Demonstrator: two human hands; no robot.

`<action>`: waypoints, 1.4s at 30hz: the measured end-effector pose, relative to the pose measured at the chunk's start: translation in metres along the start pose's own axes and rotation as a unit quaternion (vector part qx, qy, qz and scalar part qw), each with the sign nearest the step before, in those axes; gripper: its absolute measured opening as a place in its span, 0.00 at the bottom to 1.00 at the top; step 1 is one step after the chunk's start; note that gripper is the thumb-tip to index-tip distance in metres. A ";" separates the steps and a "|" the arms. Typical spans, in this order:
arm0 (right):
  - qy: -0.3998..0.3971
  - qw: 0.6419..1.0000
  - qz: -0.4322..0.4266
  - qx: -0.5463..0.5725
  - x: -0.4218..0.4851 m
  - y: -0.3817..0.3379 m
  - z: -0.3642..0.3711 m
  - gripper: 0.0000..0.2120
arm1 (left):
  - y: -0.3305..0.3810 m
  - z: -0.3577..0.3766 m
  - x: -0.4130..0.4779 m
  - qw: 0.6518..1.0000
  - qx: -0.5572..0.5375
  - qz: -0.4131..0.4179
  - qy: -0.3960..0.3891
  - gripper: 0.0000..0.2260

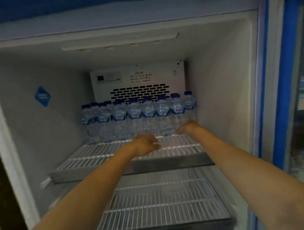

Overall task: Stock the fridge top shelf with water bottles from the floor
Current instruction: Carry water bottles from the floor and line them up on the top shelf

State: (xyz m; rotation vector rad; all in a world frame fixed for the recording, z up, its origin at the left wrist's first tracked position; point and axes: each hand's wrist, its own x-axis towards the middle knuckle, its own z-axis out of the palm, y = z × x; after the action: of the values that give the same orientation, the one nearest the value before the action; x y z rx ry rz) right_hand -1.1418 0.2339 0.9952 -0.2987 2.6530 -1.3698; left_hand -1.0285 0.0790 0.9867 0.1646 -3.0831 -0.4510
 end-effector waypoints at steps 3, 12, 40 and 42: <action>0.011 0.999 -0.002 -0.045 -0.045 -0.007 0.009 0.29 | -0.009 -0.010 -0.042 0.993 -0.055 0.017 0.098 0.15; 0.055 0.982 -0.173 0.056 -0.236 -0.045 0.120 0.21 | -0.110 0.009 -0.270 0.970 -0.008 0.050 0.237 0.12; -0.501 0.856 -0.005 -0.131 -0.785 0.235 0.634 0.32 | -0.353 0.437 -0.988 0.750 -0.257 -0.609 0.028 0.15; -0.512 0.848 0.010 -0.137 -0.820 0.252 0.669 0.31 | -0.364 0.466 -1.025 0.738 -0.270 -0.618 0.015 0.16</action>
State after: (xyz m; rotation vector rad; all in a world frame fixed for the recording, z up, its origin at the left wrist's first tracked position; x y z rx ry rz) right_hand -0.2310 0.0446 0.4318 -0.7686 1.8732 -0.5164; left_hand 0.0103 -0.0254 0.4295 2.1101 -2.1384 -1.2320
